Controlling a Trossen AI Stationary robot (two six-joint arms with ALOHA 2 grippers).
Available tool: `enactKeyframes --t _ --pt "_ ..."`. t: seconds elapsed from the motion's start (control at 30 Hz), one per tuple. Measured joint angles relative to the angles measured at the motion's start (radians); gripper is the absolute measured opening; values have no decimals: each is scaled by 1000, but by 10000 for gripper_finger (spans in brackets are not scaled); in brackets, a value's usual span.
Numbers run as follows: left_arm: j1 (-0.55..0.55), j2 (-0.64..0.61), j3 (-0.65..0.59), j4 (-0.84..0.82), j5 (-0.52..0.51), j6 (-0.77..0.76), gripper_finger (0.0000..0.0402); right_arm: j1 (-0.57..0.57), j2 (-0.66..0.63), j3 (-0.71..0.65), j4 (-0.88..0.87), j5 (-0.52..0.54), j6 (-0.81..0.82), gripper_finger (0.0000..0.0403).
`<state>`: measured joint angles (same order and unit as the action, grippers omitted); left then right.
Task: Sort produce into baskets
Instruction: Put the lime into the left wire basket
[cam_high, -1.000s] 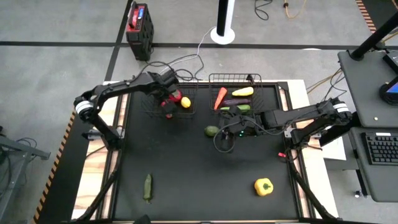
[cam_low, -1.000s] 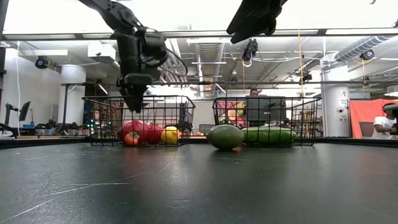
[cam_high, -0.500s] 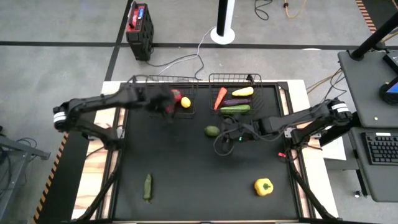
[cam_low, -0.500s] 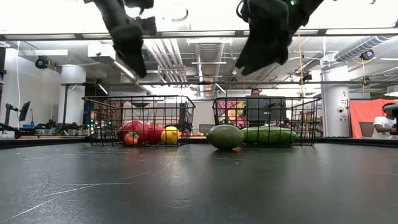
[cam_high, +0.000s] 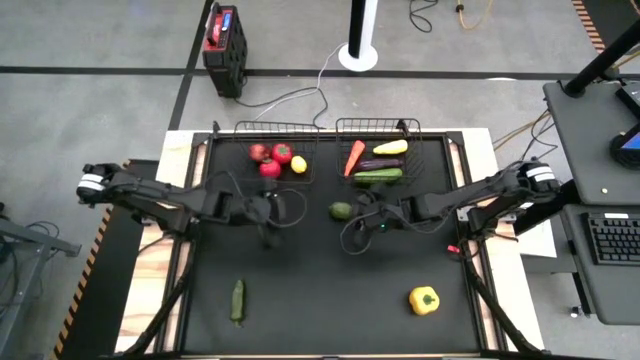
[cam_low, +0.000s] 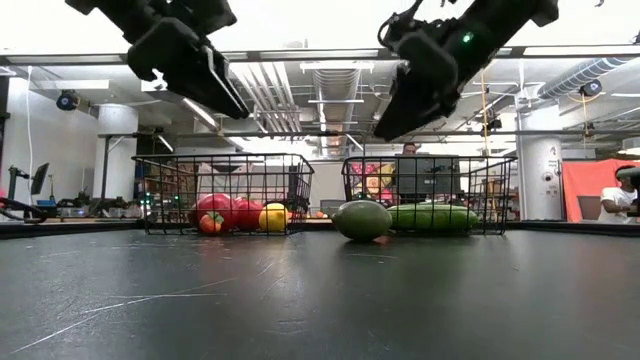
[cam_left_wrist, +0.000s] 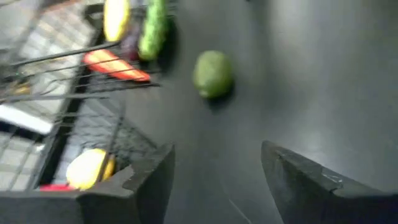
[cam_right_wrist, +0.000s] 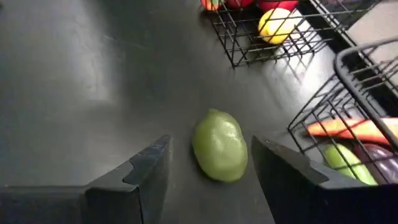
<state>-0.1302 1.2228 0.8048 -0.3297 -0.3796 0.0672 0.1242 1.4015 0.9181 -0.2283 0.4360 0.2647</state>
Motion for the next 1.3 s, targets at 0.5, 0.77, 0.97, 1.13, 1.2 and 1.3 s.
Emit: enactKeyframes --t 0.5,0.77,0.97,1.13,1.2,1.3 --pt "-259 -47 -2 8 -317 -202 197 2 243 81 50 107 -102 306" --pt "-359 -88 -2 9 -423 -243 197 2 290 95 45 106 -95 303" --pt "-375 -89 -2 17 -425 -245 197 -5 320 95 47 107 -81 297" --pt "-375 -88 -2 37 -426 -245 197 -21 360 95 56 122 -75 298" --pt "-375 -88 -3 43 -426 -245 197 -25 373 95 55 119 -74 295" --pt "-375 -85 -9 57 -426 -245 197 -26 389 95 55 114 -68 288"
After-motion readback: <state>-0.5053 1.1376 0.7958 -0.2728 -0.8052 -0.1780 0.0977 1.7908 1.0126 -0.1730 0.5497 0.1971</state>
